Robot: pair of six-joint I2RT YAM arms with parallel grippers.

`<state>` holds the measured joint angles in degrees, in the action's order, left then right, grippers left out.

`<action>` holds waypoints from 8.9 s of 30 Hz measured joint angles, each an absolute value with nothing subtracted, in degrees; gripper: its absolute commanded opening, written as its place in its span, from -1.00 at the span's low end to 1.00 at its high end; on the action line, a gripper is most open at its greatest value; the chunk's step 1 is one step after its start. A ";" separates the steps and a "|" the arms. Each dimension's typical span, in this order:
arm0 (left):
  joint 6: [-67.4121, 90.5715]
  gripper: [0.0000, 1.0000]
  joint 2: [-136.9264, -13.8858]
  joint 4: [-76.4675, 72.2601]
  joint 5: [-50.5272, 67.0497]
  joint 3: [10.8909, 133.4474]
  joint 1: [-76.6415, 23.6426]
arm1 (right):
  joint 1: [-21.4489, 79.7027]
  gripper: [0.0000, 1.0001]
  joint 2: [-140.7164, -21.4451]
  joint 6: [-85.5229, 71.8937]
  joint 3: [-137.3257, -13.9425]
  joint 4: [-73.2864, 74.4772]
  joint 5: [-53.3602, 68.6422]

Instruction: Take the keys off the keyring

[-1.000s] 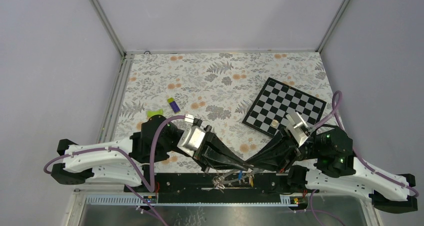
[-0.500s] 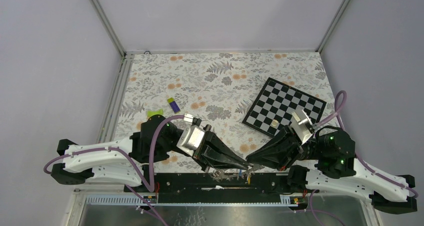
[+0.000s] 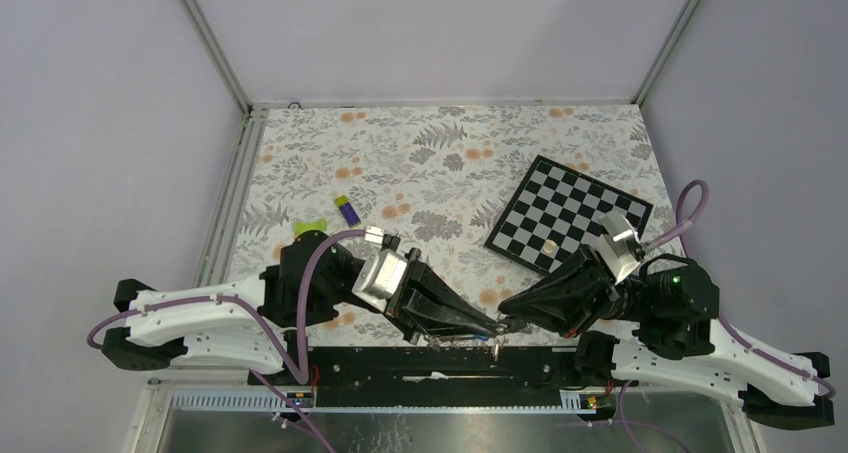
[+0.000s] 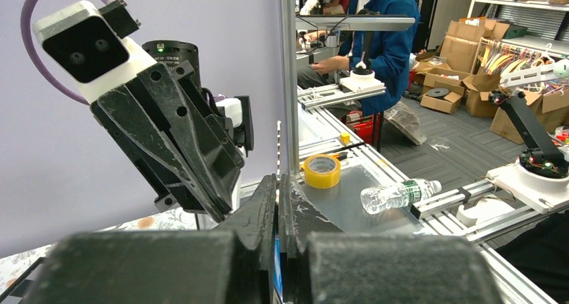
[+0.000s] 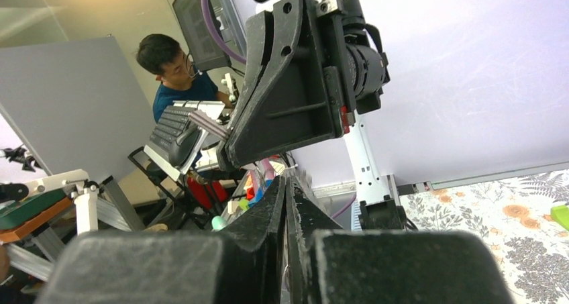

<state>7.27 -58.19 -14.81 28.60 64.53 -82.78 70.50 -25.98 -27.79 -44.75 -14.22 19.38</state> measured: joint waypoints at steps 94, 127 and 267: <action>8.58 -1.00 -60.58 -13.47 34.20 65.69 -82.78 | 70.50 -1.00 -30.17 -22.76 -48.66 -5.23 33.54; 7.05 -1.00 -58.11 -15.51 29.63 64.23 -82.50 | 70.50 -1.00 -27.86 -30.85 -46.15 -12.69 19.62; 4.32 -1.00 -66.06 2.94 47.05 76.93 -82.24 | 70.50 0.09 -36.36 -6.61 -58.83 12.95 33.91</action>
